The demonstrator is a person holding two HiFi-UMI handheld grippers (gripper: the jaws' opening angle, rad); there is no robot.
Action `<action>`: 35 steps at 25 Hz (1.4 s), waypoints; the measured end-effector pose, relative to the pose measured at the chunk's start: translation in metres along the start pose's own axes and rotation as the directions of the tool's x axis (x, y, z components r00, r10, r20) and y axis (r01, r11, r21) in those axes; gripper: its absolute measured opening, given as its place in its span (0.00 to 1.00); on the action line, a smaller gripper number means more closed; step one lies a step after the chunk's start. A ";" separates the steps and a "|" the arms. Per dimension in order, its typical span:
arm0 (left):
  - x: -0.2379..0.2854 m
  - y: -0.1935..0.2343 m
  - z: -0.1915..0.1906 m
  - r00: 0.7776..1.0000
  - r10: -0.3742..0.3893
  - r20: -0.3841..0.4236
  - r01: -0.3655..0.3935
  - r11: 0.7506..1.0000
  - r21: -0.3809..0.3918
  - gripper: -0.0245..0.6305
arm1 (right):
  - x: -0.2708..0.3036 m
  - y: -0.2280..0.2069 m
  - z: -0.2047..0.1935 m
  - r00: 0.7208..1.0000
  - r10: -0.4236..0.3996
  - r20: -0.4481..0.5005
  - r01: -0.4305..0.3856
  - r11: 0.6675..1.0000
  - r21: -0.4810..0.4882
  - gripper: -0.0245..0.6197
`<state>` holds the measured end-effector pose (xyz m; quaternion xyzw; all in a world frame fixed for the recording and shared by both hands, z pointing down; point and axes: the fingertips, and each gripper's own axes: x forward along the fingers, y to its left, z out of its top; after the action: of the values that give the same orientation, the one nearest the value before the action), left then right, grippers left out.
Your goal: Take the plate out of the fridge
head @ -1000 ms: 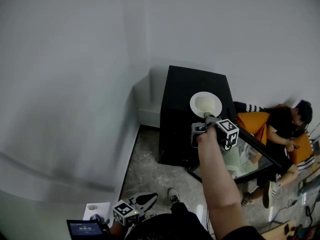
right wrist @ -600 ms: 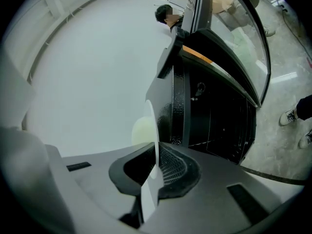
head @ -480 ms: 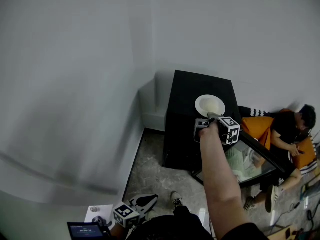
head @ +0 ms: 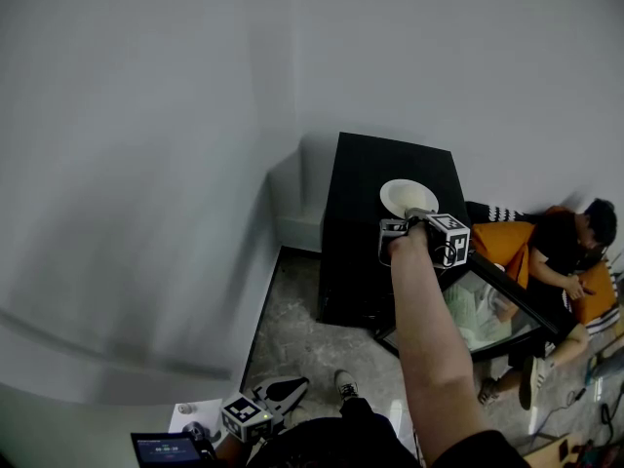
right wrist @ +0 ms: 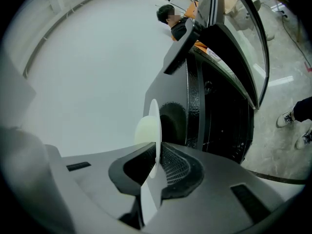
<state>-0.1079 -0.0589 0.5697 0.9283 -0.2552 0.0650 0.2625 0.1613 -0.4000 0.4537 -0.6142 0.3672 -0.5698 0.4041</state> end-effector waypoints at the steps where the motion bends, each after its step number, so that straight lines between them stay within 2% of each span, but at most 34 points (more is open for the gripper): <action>1: 0.000 0.000 0.001 1.000 -0.002 0.000 0.002 1.000 0.000 0.04 | 0.001 0.000 0.000 1.000 -0.009 -0.003 0.009 1.000 -0.004 0.07; 4: 0.001 0.001 0.003 1.000 -0.003 -0.001 0.003 1.000 -0.001 0.04 | 0.000 0.001 -0.002 1.000 -0.024 -0.012 0.024 1.000 -0.009 0.07; 10: 0.001 -0.002 0.003 1.000 -0.012 -0.001 0.012 1.000 0.011 0.04 | -0.009 0.004 -0.003 1.000 -0.011 -0.001 0.011 1.000 -0.011 0.25; 13: 0.000 -0.004 0.002 1.000 -0.019 -0.001 0.019 1.000 0.018 0.04 | -0.009 0.004 -0.002 1.000 -0.013 0.001 0.013 1.000 0.002 0.27; 15: -0.001 -0.004 0.002 1.000 -0.021 -0.003 0.021 1.000 0.023 0.05 | -0.006 0.007 -0.003 1.000 -0.022 -0.006 0.022 1.000 -0.006 0.35; 19: -0.006 -0.001 0.004 1.000 -0.014 0.002 0.014 1.000 0.014 0.04 | -0.006 0.010 -0.009 0.997 -0.069 -0.033 0.067 0.996 -0.058 0.38; 24: -0.006 -0.003 0.004 1.000 -0.019 0.013 0.018 1.000 0.017 0.05 | 0.004 0.006 -0.009 0.984 -0.172 -0.038 0.165 0.977 -0.138 0.42; 30: -0.004 -0.001 0.003 0.999 -0.030 0.032 0.030 1.000 0.006 0.05 | 0.013 0.006 -0.013 0.970 -0.243 -0.024 0.225 0.927 -0.300 0.51; 35: -0.004 -0.002 0.004 0.999 -0.035 0.039 0.035 0.999 0.013 0.04 | 0.025 -0.002 -0.011 0.953 -0.301 -0.035 0.244 0.833 -0.496 0.53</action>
<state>-0.1108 -0.0579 0.5639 0.9354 -0.2435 0.0436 0.2527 0.1527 -0.4227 0.4664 -0.7090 0.4290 -0.5444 0.1303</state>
